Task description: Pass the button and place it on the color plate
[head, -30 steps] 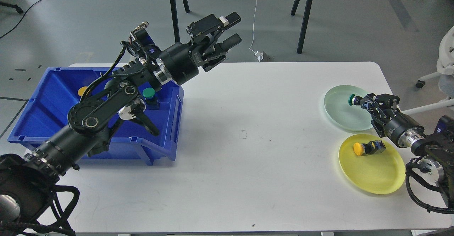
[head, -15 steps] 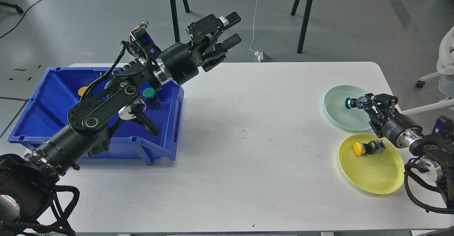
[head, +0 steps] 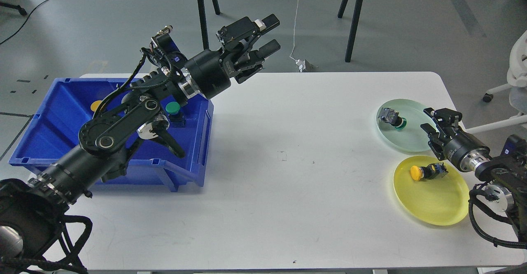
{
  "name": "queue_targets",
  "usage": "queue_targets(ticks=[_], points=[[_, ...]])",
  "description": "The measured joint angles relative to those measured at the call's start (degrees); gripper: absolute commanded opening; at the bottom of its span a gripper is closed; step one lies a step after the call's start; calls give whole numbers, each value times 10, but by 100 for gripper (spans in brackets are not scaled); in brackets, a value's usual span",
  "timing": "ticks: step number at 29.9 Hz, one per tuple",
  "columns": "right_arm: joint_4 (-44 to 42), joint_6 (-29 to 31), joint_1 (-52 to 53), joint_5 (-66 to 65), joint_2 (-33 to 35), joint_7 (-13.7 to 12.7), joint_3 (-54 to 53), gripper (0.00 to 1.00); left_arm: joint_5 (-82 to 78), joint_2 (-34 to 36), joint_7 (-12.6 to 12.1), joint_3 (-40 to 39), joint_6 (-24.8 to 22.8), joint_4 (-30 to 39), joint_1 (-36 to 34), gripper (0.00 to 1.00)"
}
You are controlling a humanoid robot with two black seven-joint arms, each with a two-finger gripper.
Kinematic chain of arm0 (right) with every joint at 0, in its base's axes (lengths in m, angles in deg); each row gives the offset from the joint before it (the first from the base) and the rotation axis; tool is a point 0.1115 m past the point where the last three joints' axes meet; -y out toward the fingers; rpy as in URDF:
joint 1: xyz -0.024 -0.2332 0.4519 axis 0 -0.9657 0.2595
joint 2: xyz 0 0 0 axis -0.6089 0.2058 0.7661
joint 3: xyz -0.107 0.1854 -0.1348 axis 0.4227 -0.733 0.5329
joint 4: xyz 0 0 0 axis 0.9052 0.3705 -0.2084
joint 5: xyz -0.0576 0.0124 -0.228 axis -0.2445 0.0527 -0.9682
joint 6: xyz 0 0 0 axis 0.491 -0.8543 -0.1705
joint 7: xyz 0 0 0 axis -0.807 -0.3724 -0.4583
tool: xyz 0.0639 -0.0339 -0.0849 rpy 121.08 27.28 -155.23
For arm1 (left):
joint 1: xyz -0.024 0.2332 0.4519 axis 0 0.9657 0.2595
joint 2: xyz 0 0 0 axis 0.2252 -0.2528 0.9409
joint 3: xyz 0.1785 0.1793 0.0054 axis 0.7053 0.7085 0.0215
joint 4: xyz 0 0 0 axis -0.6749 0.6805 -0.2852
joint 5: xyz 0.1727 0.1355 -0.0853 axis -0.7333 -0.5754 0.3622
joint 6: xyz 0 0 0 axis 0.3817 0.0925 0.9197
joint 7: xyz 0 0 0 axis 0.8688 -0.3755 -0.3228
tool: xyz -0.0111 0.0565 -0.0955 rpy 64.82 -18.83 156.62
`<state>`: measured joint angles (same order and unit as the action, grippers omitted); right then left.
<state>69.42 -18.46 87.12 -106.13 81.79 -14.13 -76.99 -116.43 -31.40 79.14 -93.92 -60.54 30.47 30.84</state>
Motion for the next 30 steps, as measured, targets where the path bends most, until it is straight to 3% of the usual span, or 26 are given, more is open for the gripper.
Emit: queue_targets(ticks=[7,11,14,21,30], points=[[5,1,0,2,0,0,-5,52,0,0,0,0,0,0,0,76],[23,6,2,4,-1,0,-18,59,0,0,0,0,0,0,0,76],[82,15,1,6,7,0,-58,70,0,0,0,-1,0,0,0,77],[245,32,-4,40,35,0,-172,79,52,22,0,-26,0,0,8,79],[309,78,51,109,-7,0,-206,94,140,118,0,-67,0,6,15,85]])
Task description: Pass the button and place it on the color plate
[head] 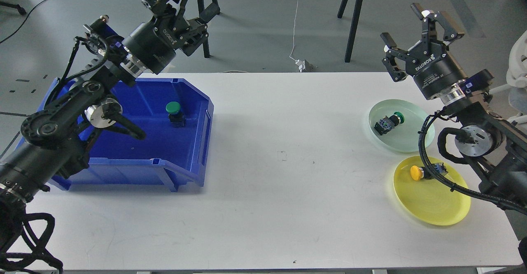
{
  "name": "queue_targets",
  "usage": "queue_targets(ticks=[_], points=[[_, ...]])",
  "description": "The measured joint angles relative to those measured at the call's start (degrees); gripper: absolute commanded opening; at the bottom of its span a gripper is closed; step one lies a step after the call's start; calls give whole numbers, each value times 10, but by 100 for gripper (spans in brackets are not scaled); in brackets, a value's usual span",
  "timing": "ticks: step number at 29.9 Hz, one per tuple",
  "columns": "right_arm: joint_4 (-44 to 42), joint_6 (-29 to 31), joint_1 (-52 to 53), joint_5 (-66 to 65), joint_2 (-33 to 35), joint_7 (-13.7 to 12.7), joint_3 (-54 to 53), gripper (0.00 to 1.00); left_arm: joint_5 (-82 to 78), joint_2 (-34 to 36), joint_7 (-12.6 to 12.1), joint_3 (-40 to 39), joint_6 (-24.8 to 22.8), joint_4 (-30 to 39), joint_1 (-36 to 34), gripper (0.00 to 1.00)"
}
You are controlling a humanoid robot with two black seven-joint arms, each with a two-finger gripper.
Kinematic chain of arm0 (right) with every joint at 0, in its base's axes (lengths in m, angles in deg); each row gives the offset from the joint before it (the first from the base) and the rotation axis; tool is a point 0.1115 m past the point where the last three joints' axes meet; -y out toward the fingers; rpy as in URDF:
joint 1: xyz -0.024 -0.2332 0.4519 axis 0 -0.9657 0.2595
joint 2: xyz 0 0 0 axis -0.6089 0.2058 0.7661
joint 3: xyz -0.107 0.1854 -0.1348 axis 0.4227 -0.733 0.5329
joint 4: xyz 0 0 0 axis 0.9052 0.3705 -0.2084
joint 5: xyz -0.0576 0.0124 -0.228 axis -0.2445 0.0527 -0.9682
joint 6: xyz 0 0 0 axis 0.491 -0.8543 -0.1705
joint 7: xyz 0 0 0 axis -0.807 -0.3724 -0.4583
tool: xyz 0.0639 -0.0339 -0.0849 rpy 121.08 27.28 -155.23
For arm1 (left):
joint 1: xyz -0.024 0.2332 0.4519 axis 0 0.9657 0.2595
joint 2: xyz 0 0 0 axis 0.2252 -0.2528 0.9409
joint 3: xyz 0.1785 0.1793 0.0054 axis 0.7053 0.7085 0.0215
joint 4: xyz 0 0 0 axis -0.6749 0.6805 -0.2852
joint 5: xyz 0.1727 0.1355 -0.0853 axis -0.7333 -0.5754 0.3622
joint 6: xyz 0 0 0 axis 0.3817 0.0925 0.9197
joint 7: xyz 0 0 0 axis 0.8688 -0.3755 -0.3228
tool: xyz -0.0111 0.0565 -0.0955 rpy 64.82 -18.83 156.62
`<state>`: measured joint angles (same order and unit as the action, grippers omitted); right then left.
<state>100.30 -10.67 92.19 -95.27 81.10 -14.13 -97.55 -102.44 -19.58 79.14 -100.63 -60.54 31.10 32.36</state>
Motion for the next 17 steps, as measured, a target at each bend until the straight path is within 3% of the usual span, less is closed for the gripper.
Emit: queue_targets(ticks=[6,17], points=[[1,2,32,20,-43,0,-4,100,55,57,0,-3,0,0,14,86],[-3,3,51,20,-67,0,-32,100,61,63,0,-10,0,3,27,87]])
